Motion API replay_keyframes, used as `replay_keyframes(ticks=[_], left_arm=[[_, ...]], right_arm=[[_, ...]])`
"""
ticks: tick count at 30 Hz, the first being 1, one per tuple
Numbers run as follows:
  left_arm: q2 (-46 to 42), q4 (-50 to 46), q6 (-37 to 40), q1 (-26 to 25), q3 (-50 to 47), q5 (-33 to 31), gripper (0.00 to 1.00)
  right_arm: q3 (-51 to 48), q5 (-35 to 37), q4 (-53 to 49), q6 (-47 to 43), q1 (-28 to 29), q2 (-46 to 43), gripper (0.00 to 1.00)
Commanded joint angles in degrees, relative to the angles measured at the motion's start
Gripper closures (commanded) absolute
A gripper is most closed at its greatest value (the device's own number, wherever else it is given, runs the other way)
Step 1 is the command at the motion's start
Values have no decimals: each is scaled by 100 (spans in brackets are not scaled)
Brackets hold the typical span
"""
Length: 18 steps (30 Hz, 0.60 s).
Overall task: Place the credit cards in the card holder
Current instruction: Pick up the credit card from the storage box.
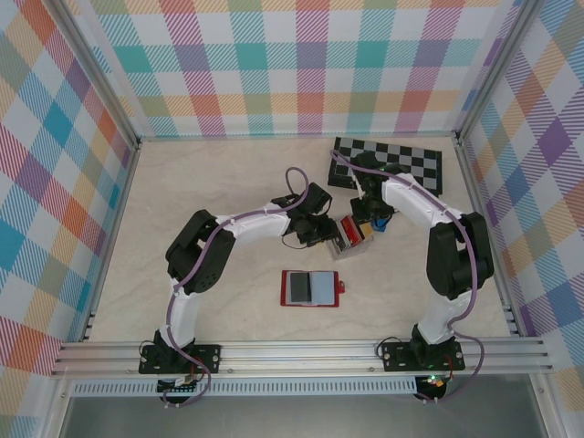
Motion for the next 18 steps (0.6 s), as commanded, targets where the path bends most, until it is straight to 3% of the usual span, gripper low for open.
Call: replay_keyframes(ticks=[1,8,18], left_arm=[[64,-434,90,48,-45,-113,60],[73,-430,85,54,-62,-81,60],[64,-420,81,48,-71,-87,60]], right_arm=[[83,-82,-70,-34,33,-166,67],[91,-158,-70,-28,30,-217,81],[114,-79,-139,2,32,-408,87]])
